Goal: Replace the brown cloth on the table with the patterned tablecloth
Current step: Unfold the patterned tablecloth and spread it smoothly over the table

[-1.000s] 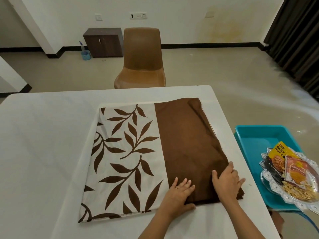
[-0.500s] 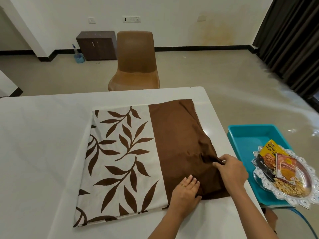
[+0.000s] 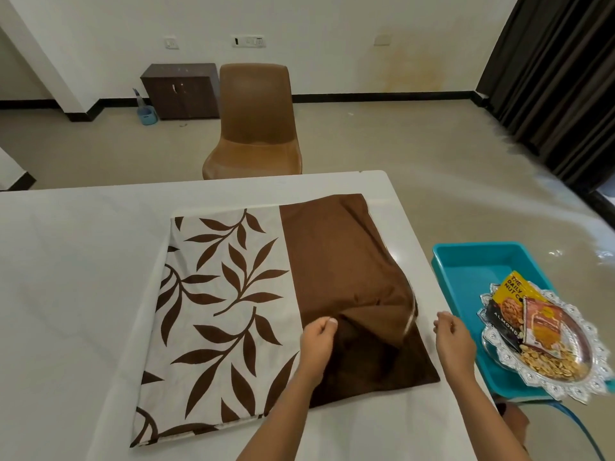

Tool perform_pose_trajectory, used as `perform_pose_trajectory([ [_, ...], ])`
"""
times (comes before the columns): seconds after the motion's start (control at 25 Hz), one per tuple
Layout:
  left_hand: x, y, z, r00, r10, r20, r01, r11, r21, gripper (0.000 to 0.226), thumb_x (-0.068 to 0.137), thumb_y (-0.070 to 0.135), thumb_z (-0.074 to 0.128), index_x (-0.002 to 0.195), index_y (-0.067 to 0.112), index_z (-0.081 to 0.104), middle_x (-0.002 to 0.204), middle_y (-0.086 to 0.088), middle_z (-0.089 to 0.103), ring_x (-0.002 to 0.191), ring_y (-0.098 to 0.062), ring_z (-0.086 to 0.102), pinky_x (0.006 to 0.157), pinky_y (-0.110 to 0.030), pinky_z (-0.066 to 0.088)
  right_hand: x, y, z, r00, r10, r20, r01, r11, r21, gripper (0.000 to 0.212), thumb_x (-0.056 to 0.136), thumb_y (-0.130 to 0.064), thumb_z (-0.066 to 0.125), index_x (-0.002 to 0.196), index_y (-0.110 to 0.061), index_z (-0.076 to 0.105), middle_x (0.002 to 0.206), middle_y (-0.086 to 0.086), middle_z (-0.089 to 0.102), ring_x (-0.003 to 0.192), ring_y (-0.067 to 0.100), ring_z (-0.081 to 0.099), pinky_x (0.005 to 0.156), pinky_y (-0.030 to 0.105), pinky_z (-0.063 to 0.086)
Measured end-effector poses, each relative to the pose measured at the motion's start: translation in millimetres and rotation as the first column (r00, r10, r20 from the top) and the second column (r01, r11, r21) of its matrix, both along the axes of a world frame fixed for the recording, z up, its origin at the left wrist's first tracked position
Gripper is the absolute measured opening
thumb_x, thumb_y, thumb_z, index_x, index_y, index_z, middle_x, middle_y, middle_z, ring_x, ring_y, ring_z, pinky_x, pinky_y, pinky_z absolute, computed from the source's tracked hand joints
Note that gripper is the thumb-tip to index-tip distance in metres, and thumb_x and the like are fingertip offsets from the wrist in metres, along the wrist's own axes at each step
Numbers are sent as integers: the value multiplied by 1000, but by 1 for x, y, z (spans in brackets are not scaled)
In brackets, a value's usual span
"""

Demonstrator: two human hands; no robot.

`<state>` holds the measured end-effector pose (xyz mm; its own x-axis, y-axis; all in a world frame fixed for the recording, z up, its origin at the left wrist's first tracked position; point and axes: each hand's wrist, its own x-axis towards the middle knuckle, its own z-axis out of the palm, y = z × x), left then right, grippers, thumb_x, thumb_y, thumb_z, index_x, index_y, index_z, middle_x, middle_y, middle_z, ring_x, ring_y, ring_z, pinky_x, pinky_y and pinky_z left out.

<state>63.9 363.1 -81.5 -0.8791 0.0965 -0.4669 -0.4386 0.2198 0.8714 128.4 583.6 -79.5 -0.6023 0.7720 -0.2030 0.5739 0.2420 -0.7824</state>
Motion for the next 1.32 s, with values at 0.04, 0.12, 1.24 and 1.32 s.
perform_pose_trajectory([
  [0.04, -11, -9, 5, 991, 117, 59, -121, 991, 53, 26, 98, 28, 48, 82, 14, 63, 83, -5, 61, 83, -17, 59, 71, -22, 45, 0, -8, -2, 997, 78, -27, -78, 997, 1, 40, 102, -31, 38, 134, -9, 49, 137, 15, 52, 125, 32, 48, 103, 43, 37],
  [0.12, -39, -43, 16, 934, 327, 142, -346, 928, 136, 20, 98, 27, 49, 90, 16, 64, 93, -5, 63, 89, -18, 59, 78, -29, 48, 0, -26, -13, 937, 346, 49, -348, 937, 39, 55, 100, -36, 41, 149, -14, 28, 156, 10, 28, 143, 29, 26, 114, 40, 22],
  [1.24, -15, -375, -14, 322, 942, 98, -946, 324, -5, 64, 85, 39, 69, 134, 2, 50, 133, -18, 54, 118, -38, 53, 100, -46, 45, -148, -212, -24, 390, 824, 412, -899, 244, 364, 96, 80, -50, 69, 153, -23, 13, 160, 5, 10, 148, 26, 5, 118, 40, 7],
  [1.32, -14, -378, -20, 313, 947, 74, -949, 315, -25, 63, 86, 41, 67, 133, 3, 51, 132, -18, 54, 117, -38, 53, 100, -47, 45, -167, -236, -28, 325, 845, 425, -913, 163, 374, 88, 84, -48, 66, 153, -26, 16, 158, 6, 20, 146, 26, 16, 118, 39, 11],
])
